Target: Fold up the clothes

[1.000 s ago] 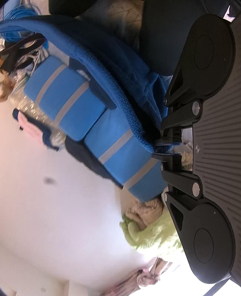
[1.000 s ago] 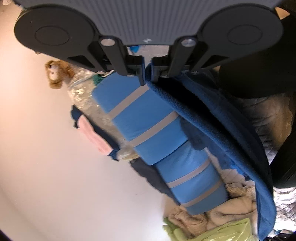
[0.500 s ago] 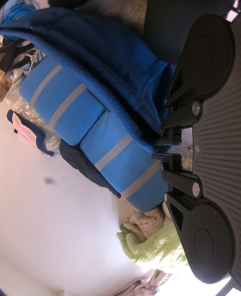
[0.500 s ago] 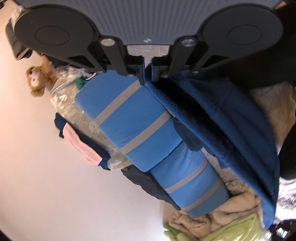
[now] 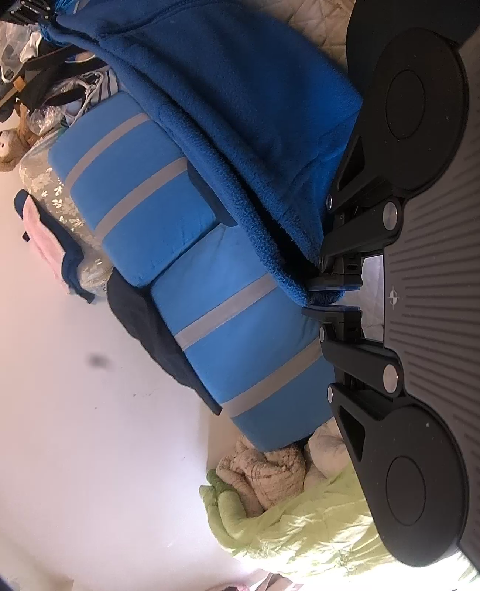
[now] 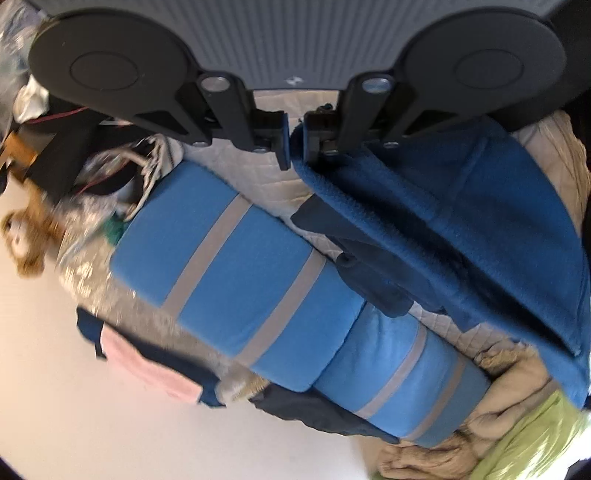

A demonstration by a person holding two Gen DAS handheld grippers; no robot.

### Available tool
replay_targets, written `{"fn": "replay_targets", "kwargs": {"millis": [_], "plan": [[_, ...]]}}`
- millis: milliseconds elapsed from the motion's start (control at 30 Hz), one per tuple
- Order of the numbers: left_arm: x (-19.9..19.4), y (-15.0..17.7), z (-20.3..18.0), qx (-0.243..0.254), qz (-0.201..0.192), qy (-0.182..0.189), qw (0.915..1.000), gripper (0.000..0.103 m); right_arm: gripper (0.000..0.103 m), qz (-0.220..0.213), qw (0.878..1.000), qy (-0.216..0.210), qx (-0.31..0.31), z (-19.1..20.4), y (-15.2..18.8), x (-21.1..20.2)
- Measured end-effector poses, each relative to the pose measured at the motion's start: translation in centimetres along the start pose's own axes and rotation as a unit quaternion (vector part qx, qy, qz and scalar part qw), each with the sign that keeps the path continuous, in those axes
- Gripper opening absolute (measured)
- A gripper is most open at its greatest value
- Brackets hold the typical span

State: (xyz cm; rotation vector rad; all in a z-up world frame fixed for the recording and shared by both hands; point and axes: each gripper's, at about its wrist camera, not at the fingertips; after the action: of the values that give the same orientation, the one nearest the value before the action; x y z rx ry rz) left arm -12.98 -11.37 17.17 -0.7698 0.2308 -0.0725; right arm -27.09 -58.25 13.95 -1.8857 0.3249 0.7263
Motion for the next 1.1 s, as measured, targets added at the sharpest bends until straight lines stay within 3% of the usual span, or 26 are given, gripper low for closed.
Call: {"fn": "replay_targets", "kwargs": {"millis": [233,1100], "plan": [[2.1,-0.4,0.4,0.001,0.011,0.017,0.9998,0.008,0.018,-0.001,0.999,-0.012,0.034,-1.5,-0.4,2.1],[10.6,-2.4,0.1,0.005,0.054,0.029,0.9981,0.008,0.018,-0.006,1.000,0.017,0.000,-4.9,-4.8,8.2]]}}
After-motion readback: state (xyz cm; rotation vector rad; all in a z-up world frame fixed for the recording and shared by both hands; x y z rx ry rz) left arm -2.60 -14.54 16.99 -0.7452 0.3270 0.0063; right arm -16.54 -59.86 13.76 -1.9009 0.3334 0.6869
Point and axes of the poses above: each gripper's, at about its wrist camera, not at the fingertips, and x roughly the way its jaws point, z to its left, y to its underside, and after that the axes turned 11 degrees about -y, right-handed
